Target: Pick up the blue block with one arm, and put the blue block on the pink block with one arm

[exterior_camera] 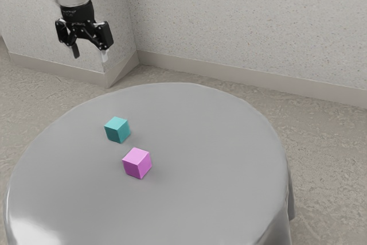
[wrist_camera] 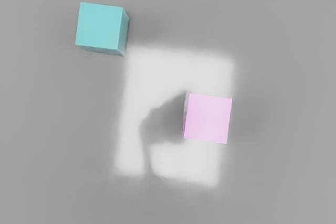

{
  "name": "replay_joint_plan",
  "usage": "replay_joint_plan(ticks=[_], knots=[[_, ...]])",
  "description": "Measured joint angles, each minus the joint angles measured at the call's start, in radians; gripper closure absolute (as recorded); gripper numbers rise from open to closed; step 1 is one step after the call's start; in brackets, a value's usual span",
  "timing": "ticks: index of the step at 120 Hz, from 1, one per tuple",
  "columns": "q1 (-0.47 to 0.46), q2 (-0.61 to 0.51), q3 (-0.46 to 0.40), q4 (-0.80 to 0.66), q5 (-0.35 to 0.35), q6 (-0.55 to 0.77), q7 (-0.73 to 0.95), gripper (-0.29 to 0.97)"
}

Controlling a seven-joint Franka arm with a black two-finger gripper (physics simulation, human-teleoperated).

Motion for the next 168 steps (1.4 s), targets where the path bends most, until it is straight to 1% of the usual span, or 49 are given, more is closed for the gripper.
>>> replay_joint_plan(ticks=[9, 15, 17, 24, 28, 33, 38, 44, 51, 62, 69, 78, 87, 108, 119, 128, 137, 148, 168], knots=[[-0.005, 0.007, 0.000, -0.012, 0.000, 0.024, -0.002, 0.03], [-0.013, 0.004, 0.004, -0.060, 0.002, 0.054, -0.005, 0.03], [-0.022, -0.003, 0.013, -0.092, 0.003, 0.071, -0.005, 0.03], [-0.063, -0.080, 0.049, -0.275, 0.016, 0.165, -0.006, 0.03], [-0.054, -0.133, 0.057, -0.399, 0.029, 0.239, -0.005, 0.03], [0.010, -0.172, 0.061, -0.538, 0.042, 0.352, 0.005, 0.04], [0.066, -0.179, 0.072, -0.653, 0.052, 0.481, 0.022, 0.04], [0.092, -0.170, 0.094, -0.741, 0.060, 0.629, 0.047, 0.04], [0.100, -0.130, 0.107, -0.789, 0.066, 0.781, 0.077, 0.04], [0.100, -0.021, 0.113, -0.811, 0.069, 1.006, 0.124, 0.04], [0.103, 0.025, 0.114, -0.814, 0.070, 1.125, 0.150, 0.04], [0.105, 0.061, 0.112, -0.815, 0.065, 1.236, 0.180, 0.04], [0.100, 0.088, 0.106, -0.815, 0.049, 1.315, 0.206, 0.04], [0.084, 0.119, 0.098, -0.820, -0.013, 1.417, 0.255, 0.05], [0.101, 0.137, 0.098, -0.821, -0.037, 1.447, 0.275, 0.05], [0.124, 0.184, 0.095, -0.819, -0.047, 1.489, 0.290, 0.05], [0.134, 0.214, 0.070, -0.816, -0.052, 1.533, 0.303, 0.05], [0.195, 0.257, 0.003, -0.804, -0.056, 1.578, 0.317, 0.05], [0.214, 0.301, -0.021, -0.768, -0.060, 1.624, 0.337, 0.05]])
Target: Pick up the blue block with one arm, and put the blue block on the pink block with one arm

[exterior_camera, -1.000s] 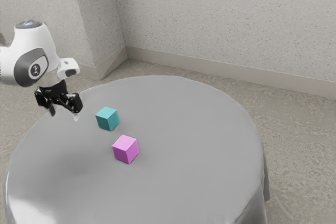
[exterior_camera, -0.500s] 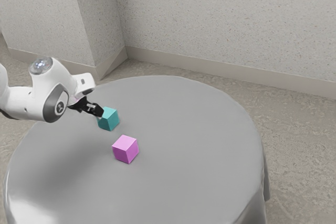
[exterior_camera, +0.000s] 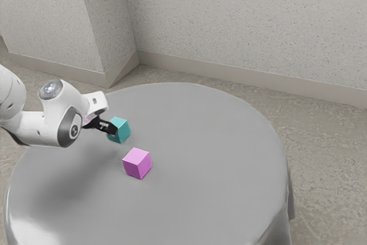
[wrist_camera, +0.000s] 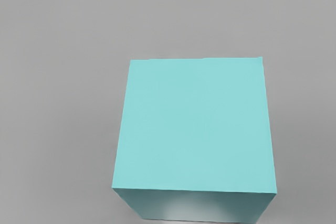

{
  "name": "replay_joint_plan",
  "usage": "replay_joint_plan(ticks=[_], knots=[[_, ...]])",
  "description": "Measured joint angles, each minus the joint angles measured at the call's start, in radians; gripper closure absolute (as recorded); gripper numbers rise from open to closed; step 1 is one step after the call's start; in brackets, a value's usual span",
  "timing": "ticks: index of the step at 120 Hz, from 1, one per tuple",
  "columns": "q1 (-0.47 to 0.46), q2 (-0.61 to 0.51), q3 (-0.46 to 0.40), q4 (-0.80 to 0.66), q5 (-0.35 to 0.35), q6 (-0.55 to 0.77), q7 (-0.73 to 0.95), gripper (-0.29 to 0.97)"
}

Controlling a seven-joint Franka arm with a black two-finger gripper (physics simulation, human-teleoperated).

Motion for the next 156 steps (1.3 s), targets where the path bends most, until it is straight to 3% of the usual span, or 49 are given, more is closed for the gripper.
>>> replay_joint_plan(ticks=[27, 91, 156], knots=[[0.047, 0.065, -0.064, 0.041, -0.002, 0.049, 0.019, 0.05], [0.071, 0.182, -0.093, 0.141, -0.002, 0.122, 0.024, 0.05], [0.056, 0.143, -0.087, 0.085, 0.001, 0.211, 0.027, 0.29]])
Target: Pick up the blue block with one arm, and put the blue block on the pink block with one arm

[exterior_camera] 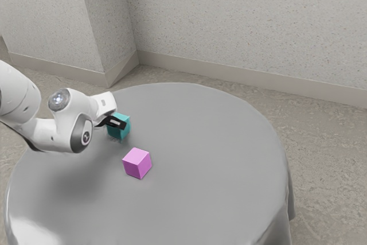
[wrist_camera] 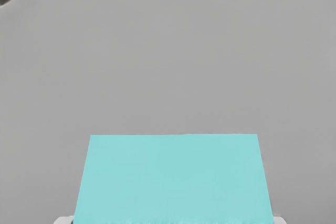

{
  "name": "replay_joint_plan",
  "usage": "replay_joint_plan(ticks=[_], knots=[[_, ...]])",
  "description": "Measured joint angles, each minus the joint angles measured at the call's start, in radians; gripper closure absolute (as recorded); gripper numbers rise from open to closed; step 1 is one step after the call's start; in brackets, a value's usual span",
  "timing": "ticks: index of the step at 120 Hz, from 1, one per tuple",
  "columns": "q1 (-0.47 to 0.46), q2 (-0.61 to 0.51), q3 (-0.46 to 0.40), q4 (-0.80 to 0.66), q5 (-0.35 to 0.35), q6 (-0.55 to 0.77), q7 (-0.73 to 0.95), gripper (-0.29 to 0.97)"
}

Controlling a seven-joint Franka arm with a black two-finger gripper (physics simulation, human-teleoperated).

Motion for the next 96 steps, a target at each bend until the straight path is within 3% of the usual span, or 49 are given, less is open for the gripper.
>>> replay_joint_plan(ticks=[9, 26, 52, 71, 96], knots=[[-0.031, -0.061, 0.005, -0.040, -0.001, 0.005, -0.002, 0.32], [-0.177, -0.246, 0.066, -0.205, -0.004, 0.009, -0.030, 0.36], [-0.275, -0.503, 0.059, -0.404, -0.004, -0.041, -0.098, 0.36], [-0.262, -0.583, 0.021, -0.486, -0.003, -0.102, -0.159, 0.36], [-0.268, -0.554, -0.009, -0.479, -0.003, -0.118, -0.235, 0.36]])
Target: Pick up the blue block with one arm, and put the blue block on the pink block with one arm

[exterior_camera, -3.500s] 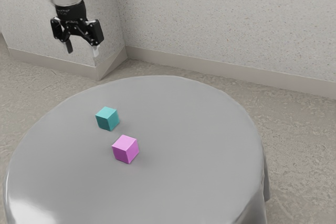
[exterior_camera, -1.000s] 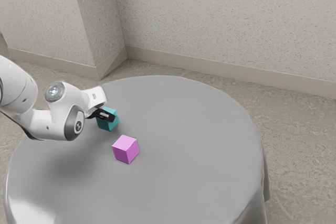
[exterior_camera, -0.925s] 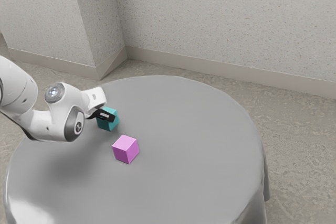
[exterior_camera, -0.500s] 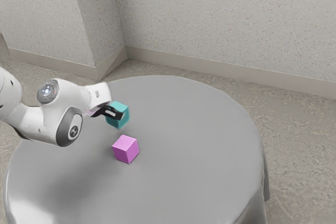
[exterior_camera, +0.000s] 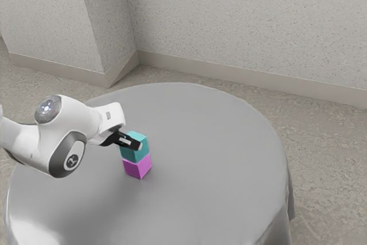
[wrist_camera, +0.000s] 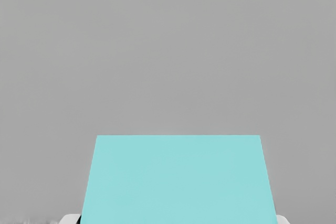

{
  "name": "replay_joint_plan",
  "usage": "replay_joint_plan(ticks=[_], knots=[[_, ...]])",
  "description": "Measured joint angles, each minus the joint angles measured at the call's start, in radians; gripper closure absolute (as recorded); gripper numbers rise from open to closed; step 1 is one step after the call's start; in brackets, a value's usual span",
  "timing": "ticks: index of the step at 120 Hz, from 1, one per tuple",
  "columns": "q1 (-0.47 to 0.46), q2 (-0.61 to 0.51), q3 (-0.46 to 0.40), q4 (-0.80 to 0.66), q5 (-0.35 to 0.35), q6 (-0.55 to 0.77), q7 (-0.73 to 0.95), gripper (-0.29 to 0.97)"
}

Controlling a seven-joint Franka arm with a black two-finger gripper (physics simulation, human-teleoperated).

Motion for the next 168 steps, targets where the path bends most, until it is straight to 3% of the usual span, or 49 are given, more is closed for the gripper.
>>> replay_joint_plan(ticks=[55, 84, 111, 125, 140, 152, 168], knots=[[0.013, 0.025, 0.003, 0.012, 0.001, 0.025, -0.097, 0.33], [0.014, 0.026, 0.005, 0.013, 0.011, 0.028, -0.123, 0.15], [0.005, 0.015, 0.041, 0.068, 0.015, 0.009, -0.113, 0.07], [0.006, -0.003, 0.115, 0.326, 0.009, -0.246, -0.073, 0.05], [0.007, -0.011, 0.205, 0.624, -0.062, -0.672, -0.038, 0.04], [0.018, -0.006, 0.223, 0.894, -0.083, -1.013, -0.020, 0.04], [0.015, 0.010, 0.229, 1.084, -0.092, -1.346, -0.003, 0.03]])
